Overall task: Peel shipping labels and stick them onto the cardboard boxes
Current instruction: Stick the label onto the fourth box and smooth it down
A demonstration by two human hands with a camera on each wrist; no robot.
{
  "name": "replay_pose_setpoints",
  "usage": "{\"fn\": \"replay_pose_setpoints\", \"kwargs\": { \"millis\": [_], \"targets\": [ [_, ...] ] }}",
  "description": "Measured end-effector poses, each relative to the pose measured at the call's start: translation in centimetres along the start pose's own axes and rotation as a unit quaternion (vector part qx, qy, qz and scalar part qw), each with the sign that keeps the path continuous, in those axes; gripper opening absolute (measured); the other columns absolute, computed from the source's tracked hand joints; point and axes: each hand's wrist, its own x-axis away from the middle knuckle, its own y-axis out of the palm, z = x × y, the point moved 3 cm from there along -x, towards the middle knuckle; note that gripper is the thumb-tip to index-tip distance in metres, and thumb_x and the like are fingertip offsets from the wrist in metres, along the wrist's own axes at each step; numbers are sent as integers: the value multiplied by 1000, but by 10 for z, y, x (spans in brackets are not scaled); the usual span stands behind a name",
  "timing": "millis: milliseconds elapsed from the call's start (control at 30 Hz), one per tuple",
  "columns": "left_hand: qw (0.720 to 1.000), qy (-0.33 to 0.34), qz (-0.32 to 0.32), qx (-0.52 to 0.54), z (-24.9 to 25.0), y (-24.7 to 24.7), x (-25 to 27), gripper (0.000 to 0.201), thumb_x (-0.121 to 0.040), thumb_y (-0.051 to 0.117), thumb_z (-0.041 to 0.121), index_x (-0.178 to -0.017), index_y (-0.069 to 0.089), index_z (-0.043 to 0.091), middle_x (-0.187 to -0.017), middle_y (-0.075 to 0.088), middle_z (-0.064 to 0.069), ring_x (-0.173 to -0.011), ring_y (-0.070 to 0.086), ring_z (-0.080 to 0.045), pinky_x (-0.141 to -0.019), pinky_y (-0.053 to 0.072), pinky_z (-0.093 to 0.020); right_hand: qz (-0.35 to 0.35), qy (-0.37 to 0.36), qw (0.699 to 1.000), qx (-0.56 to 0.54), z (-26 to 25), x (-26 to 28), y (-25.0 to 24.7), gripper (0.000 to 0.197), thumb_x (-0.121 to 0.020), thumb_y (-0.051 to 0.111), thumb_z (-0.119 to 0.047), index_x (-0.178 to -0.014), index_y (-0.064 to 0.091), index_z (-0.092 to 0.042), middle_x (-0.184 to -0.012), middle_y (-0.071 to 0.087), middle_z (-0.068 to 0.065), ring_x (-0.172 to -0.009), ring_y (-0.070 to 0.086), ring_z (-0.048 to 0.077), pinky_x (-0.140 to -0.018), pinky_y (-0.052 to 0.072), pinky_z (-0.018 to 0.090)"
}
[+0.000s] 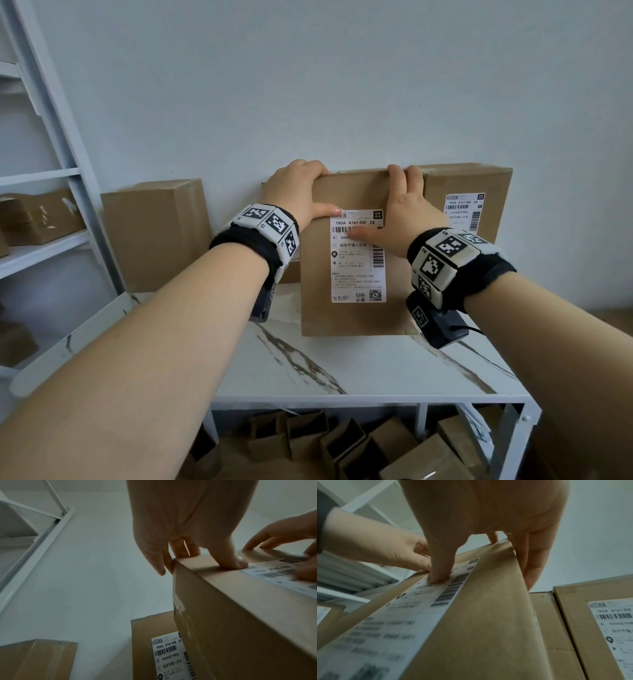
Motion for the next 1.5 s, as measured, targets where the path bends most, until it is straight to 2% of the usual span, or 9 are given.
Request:
{"fn": "replay_pose_setpoints", "kwargs": {
  "millis": [167,600,733,933,1000,1100,1200,1367,1500],
  "targets": [
    [1000,5,-13,-15,1,0,-1,61,-72,73,49,-125,54,26,-123,54,-3,-115,51,-24,-92,40,-32,-62,3,997,38,-1,7,9,156,-41,81,-67,-143,-29,-26,-153,-30,10,-127,46,31,-89,49,41],
    [1000,-3,-20,-22,1,-1,-2,63,-72,72,50,-126,52,25,-124,55,-1,-114,53,-22,-90,40,-31,-88,-24,993,81,-1,35,24,155,-39,85,-60,-143,-26,-34,-145,-41,16,-131,32,41,-92,46,44],
    [1000,-2,-24,-9,0,0,-2,62,-72,73,48,-125,52,23,-122,55,-2,-112,53,-21,-85,39,-28,-63,-25,998,2,10,29,16,140,-55,83,-52,-145,-22,-33,-152,-31,9,-127,43,38,-99,43,42],
    [1000,0,-20,11,-1,1,-1,62,-72,74,46,-124,53,22,-122,55,-2,-110,53,-21,-84,37,-27,-9,28,998,-61,13,10,0,113,-79,66,-51,-146,-23,-28,-157,8,11,-119,54,30,-89,46,38],
    [1000,2,-17,14,-2,1,-1,61,-73,74,46,-124,52,21,-123,55,-2,-112,52,-21,-85,37,-26,-10,20,998,-63,12,3,-1,103,-85,59,-50,-147,-20,-28,-147,32,13,-110,58,29,-82,45,35],
    [1000,3,-17,22,-3,2,-1,59,-75,72,43,-126,52,20,-126,54,-2,-114,51,-20,-86,35,-25,-4,33,997,-65,13,-4,-3,84,-91,49,-48,-149,-8,-29,-109,59,12,-83,59,26,-67,44,33],
    [1000,4,-17,14,-2,2,-1,61,-75,72,45,-127,51,21,-128,53,-1,-116,50,-20,-87,35,-25,6,42,997,-63,13,-7,-7,75,-90,50,-47,-148,7,-26,-71,54,0,-65,54,21,-57,43,32],
    [1000,6,-7,13,-1,2,4,65,-72,74,48,-127,50,23,-129,51,0,-117,50,-19,-85,34,-24,13,49,998,-37,8,-6,-8,87,-76,59,-64,-139,16,-22,-72,61,-2,-68,61,22,-56,48,30],
    [1000,4,-6,26,-1,1,4,61,-73,74,46,-125,52,23,-128,52,1,-115,51,-18,-85,35,-25,2,48,996,-72,13,-9,-12,77,-81,63,-50,-137,20,-20,-69,53,-2,-67,55,22,-56,43,29]
  ]
}}
